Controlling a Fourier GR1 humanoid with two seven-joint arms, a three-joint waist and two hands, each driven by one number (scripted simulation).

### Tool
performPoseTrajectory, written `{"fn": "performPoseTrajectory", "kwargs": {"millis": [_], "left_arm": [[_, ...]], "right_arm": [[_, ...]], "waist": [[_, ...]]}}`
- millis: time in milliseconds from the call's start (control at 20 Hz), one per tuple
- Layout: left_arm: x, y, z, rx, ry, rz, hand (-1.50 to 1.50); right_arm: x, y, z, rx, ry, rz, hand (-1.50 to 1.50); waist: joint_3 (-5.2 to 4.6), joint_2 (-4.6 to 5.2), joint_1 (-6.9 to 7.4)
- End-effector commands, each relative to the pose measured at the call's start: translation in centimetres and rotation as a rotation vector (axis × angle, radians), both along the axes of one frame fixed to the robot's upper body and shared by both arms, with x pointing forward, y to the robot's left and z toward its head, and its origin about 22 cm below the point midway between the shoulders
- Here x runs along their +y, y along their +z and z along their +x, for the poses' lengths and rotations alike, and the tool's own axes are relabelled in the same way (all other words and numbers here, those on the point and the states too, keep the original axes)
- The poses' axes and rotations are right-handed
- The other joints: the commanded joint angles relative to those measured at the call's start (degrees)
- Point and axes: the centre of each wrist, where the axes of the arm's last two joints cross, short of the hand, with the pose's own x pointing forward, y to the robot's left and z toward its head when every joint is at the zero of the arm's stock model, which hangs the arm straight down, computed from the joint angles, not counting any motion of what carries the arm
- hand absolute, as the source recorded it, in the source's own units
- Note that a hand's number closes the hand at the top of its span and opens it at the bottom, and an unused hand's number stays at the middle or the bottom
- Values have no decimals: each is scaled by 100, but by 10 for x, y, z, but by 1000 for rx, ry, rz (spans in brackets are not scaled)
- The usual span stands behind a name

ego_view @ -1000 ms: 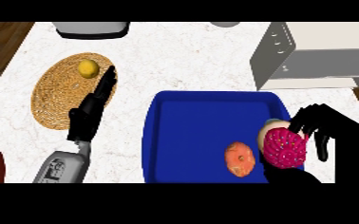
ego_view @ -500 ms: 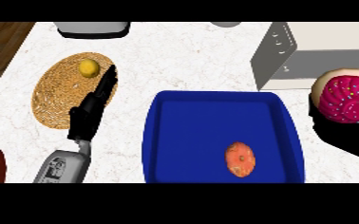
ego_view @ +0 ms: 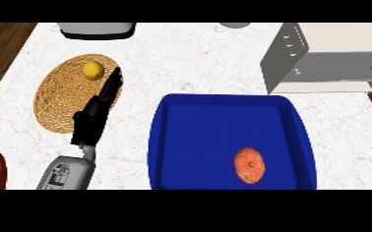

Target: Pick the cupcake from the tray and place it in the tiered shelf

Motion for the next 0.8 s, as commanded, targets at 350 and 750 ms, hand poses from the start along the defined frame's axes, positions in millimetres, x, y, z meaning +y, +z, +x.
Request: {"fn": "performPoseTrajectory", "kwargs": {"millis": [350,750], "left_arm": [[2,-11,-8,3,-8,-7,0],[14,-3,-1,6,-23,5,0]], "right_arm": [[-29,-2,45,-26,-61,-146,150],[-47,-21,88,-53,-128,-204,150]], "waist": [[1,11,31],[2,14,43]]}}
